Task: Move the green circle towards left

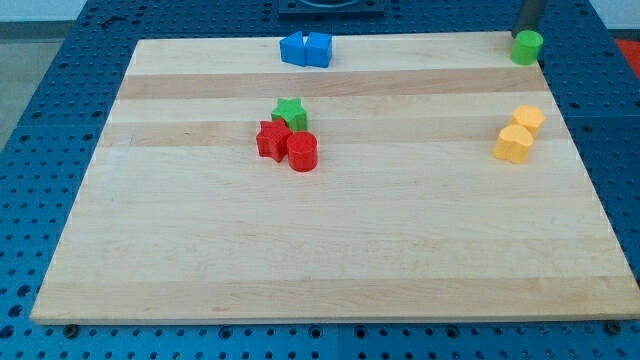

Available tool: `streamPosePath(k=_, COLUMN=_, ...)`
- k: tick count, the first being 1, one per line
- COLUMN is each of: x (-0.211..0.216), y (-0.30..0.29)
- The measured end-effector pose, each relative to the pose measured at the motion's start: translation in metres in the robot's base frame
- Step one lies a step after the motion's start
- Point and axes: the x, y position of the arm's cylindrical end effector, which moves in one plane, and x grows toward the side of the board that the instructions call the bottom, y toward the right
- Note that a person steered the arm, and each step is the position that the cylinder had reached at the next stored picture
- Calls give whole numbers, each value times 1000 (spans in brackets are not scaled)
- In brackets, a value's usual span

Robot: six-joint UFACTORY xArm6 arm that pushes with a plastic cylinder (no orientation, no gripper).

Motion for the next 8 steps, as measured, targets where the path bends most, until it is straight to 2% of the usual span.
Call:
streamPosePath(k=1, x=-12, y=7)
streamPosePath(k=2, x=-11, y=57)
streamPosePath(k=3, x=-11, y=65)
streamPosePath(k=5, x=21, y=58)
streamPosePath(k=8, x=34, y=-108)
